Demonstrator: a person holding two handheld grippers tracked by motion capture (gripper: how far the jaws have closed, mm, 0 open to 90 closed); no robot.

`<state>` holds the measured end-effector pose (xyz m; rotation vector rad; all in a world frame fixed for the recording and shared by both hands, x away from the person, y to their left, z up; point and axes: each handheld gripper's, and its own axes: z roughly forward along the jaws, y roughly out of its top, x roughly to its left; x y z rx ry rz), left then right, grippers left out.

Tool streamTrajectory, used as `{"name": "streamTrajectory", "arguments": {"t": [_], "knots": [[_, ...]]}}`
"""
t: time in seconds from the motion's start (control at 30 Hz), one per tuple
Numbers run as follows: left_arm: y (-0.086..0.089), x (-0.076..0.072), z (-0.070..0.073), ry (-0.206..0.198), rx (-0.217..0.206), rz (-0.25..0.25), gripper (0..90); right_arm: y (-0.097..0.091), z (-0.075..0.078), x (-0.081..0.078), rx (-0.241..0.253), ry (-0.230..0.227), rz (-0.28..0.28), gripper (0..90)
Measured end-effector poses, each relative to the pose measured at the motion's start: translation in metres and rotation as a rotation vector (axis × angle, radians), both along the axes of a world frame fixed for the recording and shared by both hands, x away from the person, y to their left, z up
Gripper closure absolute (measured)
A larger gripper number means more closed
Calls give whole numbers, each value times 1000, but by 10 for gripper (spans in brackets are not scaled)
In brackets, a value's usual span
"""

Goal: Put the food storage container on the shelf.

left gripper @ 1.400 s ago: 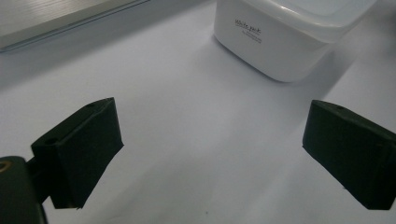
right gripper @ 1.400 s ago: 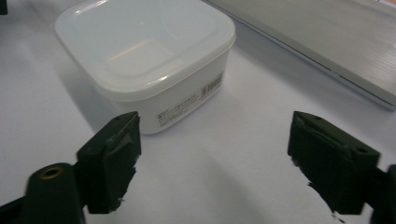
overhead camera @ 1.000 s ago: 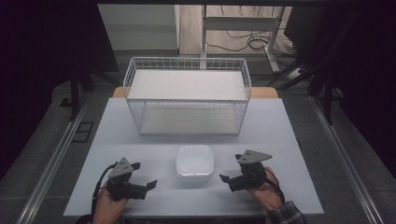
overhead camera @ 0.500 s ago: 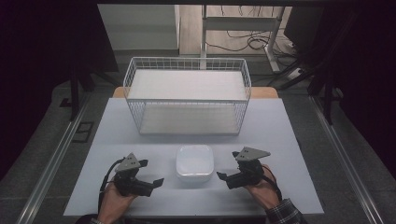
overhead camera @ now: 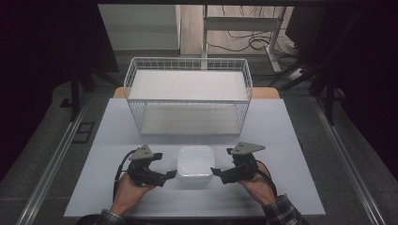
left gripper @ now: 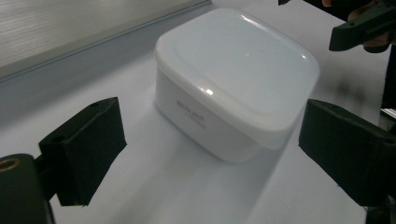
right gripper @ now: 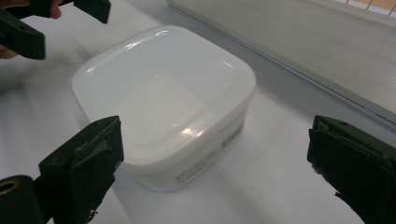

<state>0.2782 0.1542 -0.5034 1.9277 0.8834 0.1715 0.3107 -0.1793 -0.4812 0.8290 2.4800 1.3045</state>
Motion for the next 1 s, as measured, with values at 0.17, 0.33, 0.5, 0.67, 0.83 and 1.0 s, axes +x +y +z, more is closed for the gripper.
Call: {"name": "streamTrajectory", "arguments": {"t": [0.17,0.33,0.5,0.67,0.83,1.0], "knots": [[-15,16,-1,6,2,-13,46,7,0,6,-14,28,-30,2],[-26,28,1,16,-12,-16,30,12,3,13,-25,42,-46,0],[-33,34,-6,34,22,-26,35,25,1,19,-70,51,-29,0],[-30,36,-14,73,-15,-55,58,26,-9,22,-51,114,-24,25],[-29,33,-16,101,-51,-88,136,23,-14,23,31,216,18,146],[-26,19,-9,98,-27,-72,219,22,-11,11,26,242,23,230]]}}
